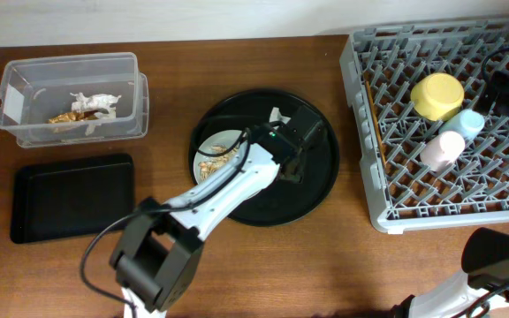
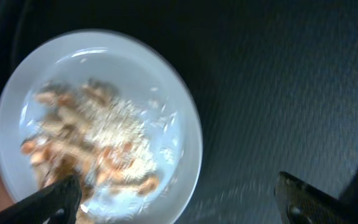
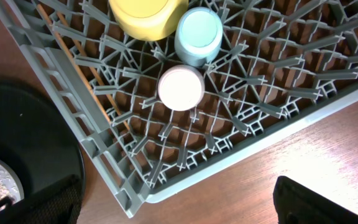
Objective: Sort waste into correct bins and load items into the dishwasher rack
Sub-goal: 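Reach the left gripper to the white plate and grasp its rim, then lift the plate and carry it left over the small black tray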
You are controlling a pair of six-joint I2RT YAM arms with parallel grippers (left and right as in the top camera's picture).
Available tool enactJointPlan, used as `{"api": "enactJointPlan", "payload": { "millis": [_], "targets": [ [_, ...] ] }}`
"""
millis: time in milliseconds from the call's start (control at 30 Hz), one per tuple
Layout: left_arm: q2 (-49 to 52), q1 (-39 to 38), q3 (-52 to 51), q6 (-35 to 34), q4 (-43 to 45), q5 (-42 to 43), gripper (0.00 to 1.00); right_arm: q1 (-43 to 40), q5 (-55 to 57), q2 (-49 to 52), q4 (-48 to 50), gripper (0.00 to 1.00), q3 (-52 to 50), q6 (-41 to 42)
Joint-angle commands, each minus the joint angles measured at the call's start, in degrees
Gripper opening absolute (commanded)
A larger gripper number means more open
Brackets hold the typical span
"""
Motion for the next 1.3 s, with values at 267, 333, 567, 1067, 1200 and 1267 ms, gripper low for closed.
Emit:
{"api": "enactJointPlan", "payload": {
  "millis": [267,333,567,1067,1200,1267],
  "targets": [
    [6.1,-1.2,1.1,-8.7,9.4,-5.0,0.68,-0.2,-0.3,0.2,0.0,0.98,0.0,0.7],
    [7.9,-1.4,1.1,-8.7,9.7,-5.0,0.58,-0.2,-0.3,0.2,0.0,0.99,0.0,0.7],
    [11.8,-1.5,1.1,-9.5,8.1,-5.2,0.49,-0.2,-0.3,0.2,0.0,0.98,0.0,0.7],
    [11.8,-1.4,1.1,-10.1,6.0,-6.5,0.3,-0.2,-0.3,0.2,0.0,0.98,0.0,0.7],
    [11.8,-1.4,1.1,-10.1,5.2,-6.7,0.23,-0.2,-0.3,0.2,0.0,0.98,0.0,0.7],
    [11.8,-1.4,1.1,-10.1,4.9,-6.7,0.22,-0.2,-0.3,0.2,0.0,0.98,0.0,0.7]
  ]
}}
